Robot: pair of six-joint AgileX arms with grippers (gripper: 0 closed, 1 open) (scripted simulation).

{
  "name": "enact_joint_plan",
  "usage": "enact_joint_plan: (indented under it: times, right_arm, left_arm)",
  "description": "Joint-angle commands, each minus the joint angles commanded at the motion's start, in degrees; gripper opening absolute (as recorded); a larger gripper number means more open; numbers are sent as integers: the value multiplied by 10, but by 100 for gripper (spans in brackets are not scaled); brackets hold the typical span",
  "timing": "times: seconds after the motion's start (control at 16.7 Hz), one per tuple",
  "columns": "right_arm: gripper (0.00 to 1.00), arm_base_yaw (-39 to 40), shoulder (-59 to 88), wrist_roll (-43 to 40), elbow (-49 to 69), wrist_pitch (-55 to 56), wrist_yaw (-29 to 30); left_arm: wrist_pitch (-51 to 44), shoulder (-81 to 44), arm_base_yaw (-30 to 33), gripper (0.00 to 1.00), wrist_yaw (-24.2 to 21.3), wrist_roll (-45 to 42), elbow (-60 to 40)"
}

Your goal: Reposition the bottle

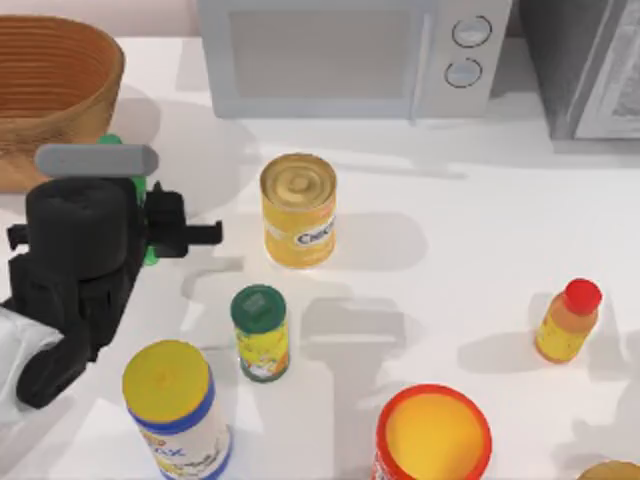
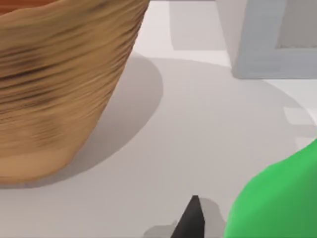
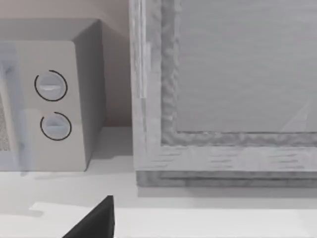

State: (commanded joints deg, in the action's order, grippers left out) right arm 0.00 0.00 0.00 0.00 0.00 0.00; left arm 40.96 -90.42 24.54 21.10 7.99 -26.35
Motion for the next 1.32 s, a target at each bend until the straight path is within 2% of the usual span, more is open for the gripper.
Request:
enact_joint_plan:
  times: [0.36, 0.66, 1.02, 1.32]
  right_arm:
    - [100, 0, 0, 0, 0, 0, 0]
    - [100, 0, 0, 0, 0, 0, 0]
    - [100, 0, 0, 0, 0, 0, 0]
    - [100, 0, 0, 0, 0, 0, 0]
  left_arm:
    - [51, -95, -28, 0, -24, -35, -13]
    - [125, -180, -35, 0, -35, -18, -57]
    - [136, -196, -35, 0, -34, -12, -66]
    - [136, -196, -35, 38, -34, -12, -66]
